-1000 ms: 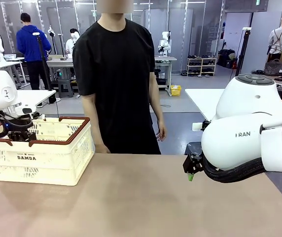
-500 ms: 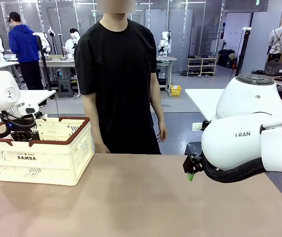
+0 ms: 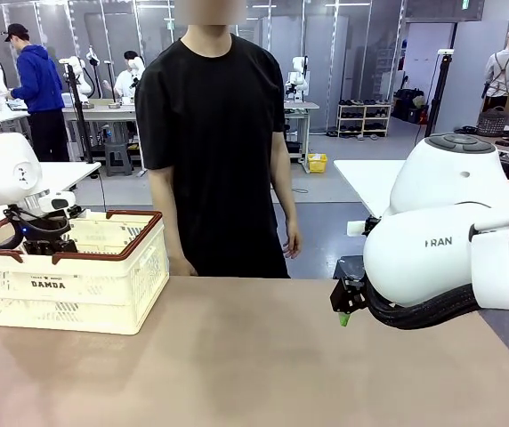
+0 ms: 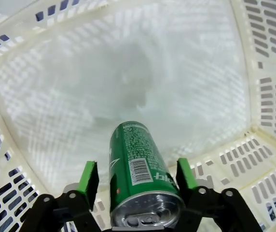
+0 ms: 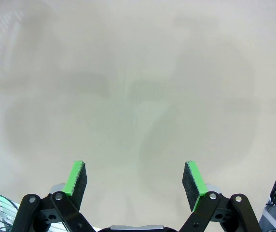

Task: Place the drinks into the Shopping basket.
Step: Pick up one drink and place it into the Shopping basket.

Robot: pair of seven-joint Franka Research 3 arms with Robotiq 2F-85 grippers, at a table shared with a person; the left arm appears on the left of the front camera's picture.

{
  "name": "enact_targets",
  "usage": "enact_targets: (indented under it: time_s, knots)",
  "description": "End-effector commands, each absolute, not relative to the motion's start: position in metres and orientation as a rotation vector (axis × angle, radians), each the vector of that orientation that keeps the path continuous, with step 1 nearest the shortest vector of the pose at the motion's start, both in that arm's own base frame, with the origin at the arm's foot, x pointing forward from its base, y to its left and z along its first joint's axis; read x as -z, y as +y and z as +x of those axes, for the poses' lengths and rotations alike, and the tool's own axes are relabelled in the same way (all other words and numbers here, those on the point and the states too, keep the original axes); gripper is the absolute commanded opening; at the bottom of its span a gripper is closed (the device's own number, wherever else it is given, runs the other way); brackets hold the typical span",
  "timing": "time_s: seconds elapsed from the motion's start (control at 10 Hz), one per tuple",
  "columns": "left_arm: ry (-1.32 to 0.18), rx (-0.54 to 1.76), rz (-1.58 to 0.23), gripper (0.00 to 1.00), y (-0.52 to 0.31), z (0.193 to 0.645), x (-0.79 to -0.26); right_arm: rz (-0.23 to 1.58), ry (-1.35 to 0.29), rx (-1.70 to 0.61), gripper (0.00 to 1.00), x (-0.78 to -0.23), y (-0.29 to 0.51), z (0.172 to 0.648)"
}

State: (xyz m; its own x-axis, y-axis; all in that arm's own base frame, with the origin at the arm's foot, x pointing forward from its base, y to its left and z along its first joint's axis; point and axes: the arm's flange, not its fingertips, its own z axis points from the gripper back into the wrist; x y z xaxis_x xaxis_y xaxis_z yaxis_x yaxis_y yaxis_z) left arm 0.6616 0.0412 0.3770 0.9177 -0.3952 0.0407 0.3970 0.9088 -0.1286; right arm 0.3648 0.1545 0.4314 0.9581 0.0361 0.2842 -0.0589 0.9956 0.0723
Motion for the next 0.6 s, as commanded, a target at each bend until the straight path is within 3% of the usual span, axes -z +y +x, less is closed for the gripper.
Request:
enact_targets:
  time_s: [0.0,0.5]
  knots:
    - [-0.041,0.398,-0.149,0.98,0.04,0.65,-0.374,0.085,-0.286,-0.056,1.0,-0.432,0.154,0.365]
    - [-0.099,0.41,-0.118,1.0,0.039,0.637,-0.4,0.085,-0.286,-0.056,1.0,-0.432,0.154,0.365]
